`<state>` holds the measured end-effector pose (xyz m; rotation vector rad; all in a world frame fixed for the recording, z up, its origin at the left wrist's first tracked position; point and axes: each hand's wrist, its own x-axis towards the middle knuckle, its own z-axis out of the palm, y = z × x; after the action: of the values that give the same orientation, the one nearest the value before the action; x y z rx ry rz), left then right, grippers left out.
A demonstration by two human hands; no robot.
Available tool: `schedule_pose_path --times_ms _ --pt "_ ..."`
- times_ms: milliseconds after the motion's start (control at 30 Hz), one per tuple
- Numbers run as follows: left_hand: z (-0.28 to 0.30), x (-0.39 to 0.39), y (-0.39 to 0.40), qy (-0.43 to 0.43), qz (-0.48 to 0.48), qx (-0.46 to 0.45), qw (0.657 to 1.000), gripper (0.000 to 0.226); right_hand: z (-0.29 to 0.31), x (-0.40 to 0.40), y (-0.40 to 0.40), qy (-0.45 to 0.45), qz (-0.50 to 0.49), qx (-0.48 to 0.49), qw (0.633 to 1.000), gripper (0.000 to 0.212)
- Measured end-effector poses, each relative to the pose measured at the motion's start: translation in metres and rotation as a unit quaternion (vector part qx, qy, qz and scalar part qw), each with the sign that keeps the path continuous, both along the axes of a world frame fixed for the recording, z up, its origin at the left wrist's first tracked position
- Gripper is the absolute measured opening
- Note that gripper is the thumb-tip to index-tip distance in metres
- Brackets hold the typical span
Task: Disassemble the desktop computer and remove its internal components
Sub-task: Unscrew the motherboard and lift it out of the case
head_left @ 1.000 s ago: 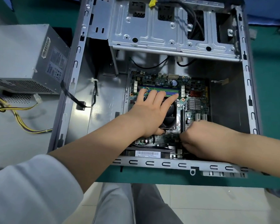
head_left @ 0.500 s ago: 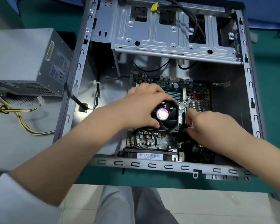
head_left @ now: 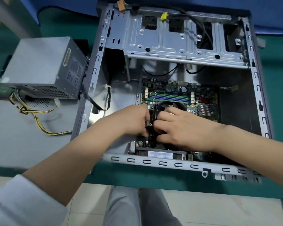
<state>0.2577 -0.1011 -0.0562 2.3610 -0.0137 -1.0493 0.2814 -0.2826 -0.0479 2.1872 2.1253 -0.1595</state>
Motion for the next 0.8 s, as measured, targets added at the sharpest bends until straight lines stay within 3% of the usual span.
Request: schedule_pose_path --times_ms 233,433,800 --pt "-0.005 -0.001 0.006 -0.004 -0.048 0.13 0.99 0.026 -0.001 0.004 0.022 -0.007 0.041 -0.024 0.999 0.026" --pt "-0.01 0.003 0.001 -0.006 -0.077 0.16 0.984 0.016 -0.004 0.005 0.03 0.046 0.062 -0.081 0.994 0.021" --pt "-0.013 0.005 0.004 0.051 -0.118 0.134 0.983 0.019 -0.014 -0.009 0.045 0.085 -0.052 -0.122 0.988 0.029"
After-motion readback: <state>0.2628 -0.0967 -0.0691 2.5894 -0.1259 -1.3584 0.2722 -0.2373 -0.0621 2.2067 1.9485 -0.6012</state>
